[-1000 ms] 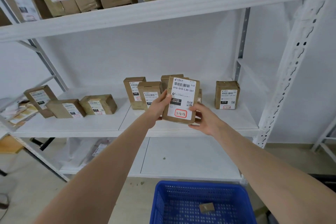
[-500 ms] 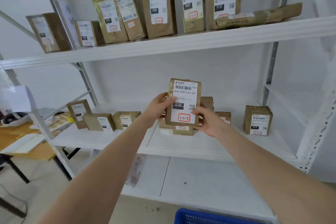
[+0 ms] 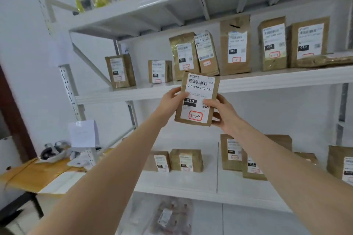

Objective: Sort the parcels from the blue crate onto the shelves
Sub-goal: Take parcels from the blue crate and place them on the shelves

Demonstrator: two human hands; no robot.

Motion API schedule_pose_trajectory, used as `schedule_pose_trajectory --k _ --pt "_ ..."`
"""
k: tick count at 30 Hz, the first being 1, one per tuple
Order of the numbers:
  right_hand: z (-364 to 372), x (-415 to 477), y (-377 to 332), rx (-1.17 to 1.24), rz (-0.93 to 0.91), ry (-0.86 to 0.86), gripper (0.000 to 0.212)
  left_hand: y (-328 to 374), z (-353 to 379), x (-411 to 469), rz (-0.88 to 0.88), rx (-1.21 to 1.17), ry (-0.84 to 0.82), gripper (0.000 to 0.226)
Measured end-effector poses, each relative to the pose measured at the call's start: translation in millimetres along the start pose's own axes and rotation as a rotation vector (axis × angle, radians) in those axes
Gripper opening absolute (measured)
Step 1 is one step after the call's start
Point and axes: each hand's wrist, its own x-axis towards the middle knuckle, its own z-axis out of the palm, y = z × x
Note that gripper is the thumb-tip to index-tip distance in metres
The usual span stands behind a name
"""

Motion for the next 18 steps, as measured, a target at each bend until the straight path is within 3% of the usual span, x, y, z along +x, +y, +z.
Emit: schedule_pose_trajectory --k 8,18 --pt "97 38 -40 -0.097 -0.161 0.000 0.048 11 -94 36 0.217 0.048 0.081 0.033" --pt "157 137 -48 -0.123 -0.240 0.009 0.064 10 -142 120 0.345 0.157 0.213 0.030"
